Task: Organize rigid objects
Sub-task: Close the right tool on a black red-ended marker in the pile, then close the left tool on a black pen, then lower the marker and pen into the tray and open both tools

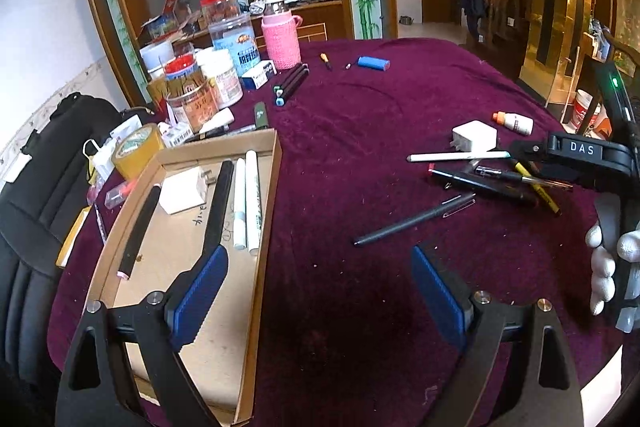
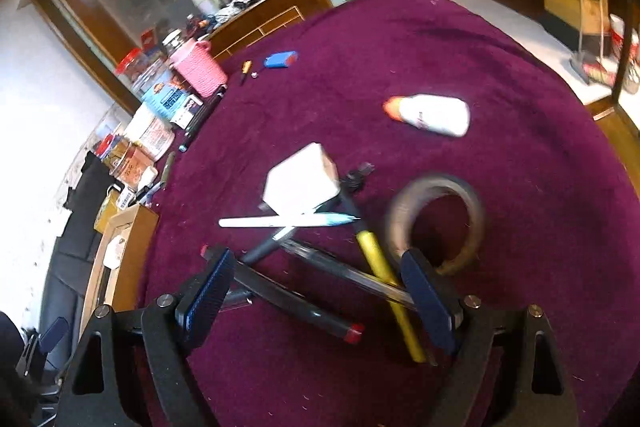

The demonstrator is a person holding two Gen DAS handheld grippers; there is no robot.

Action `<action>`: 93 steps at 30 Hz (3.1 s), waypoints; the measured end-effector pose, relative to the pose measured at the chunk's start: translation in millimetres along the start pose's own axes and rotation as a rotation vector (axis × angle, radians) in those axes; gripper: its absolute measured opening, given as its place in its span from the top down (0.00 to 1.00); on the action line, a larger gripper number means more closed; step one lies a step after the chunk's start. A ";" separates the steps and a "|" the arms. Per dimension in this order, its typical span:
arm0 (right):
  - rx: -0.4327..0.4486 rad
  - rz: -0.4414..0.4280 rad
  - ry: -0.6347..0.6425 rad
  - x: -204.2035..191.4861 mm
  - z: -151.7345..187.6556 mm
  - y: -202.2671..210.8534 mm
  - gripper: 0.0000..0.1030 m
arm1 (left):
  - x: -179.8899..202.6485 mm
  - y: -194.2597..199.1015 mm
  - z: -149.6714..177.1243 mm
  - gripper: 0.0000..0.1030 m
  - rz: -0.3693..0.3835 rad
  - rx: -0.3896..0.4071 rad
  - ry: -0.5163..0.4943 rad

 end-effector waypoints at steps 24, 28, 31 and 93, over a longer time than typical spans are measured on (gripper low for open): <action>-0.122 -0.141 0.183 -77.5 34.7 -19.6 0.59 | -7.1 -11.7 7.3 0.11 0.121 -0.049 0.057; -0.153 -0.003 0.285 -89.1 37.3 -36.1 0.74 | -6.8 -8.2 2.0 0.11 0.147 -0.039 0.013; -0.149 0.008 0.251 -82.9 33.1 -47.0 0.76 | 4.6 -9.4 -2.2 0.13 0.213 -0.048 -0.034; -0.300 -0.422 0.211 -324.5 29.2 -132.6 0.79 | -201.5 -104.3 -51.4 0.63 0.122 -0.204 0.320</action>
Point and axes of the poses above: each gripper's, at about its wrist camera, not at the fingertips, and y roughly against the way its jaws point, x to its right, z to its underside, the point moved 8 cm from there along -y, roughly the way its jaws point, and after that the axes turned 14 degrees about y, right-handed, at the moved point
